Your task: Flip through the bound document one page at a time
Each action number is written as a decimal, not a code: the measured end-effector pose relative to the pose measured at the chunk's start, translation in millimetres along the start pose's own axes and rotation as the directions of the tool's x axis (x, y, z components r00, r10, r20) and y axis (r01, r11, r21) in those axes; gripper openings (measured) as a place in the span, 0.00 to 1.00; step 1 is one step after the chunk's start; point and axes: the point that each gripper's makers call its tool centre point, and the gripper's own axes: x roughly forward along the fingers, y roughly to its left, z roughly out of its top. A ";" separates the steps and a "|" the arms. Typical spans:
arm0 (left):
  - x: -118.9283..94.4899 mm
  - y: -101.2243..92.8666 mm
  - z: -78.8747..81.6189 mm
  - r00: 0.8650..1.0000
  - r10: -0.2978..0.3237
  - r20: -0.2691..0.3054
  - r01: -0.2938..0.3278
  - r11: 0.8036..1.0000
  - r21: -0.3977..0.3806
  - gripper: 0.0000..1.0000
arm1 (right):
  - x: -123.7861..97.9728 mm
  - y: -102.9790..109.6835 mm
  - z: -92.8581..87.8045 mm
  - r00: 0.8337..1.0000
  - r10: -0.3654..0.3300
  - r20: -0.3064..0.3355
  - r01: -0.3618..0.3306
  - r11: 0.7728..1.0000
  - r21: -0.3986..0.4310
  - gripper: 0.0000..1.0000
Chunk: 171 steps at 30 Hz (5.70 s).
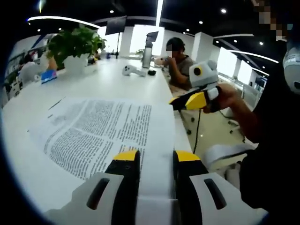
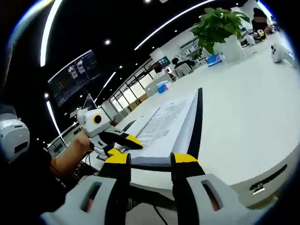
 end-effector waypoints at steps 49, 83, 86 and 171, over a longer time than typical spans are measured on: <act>-1.5 -8.6 -0.4 0.996 0.087 0.034 -0.088 0.996 0.025 0.29 | 33.5 -25.3 1.0 0.983 -0.185 -0.014 0.185 0.964 0.191 0.01; -224.4 -24.8 -52.7 0.833 0.457 0.312 -0.406 0.888 -0.214 0.25 | 32.5 -30.0 1.5 0.971 -0.238 -0.024 0.239 0.960 0.143 0.01; -245.4 -21.1 -59.3 0.784 0.506 0.359 -0.415 0.858 -0.304 0.25 | 32.1 -31.0 1.7 0.969 -0.245 -0.021 0.246 0.958 0.149 0.01; -277.5 -16.2 -117.4 0.642 0.706 0.298 -0.624 0.708 -0.332 0.33 | 112.5 126.9 49.0 0.979 -0.086 0.183 0.146 0.926 -0.348 0.02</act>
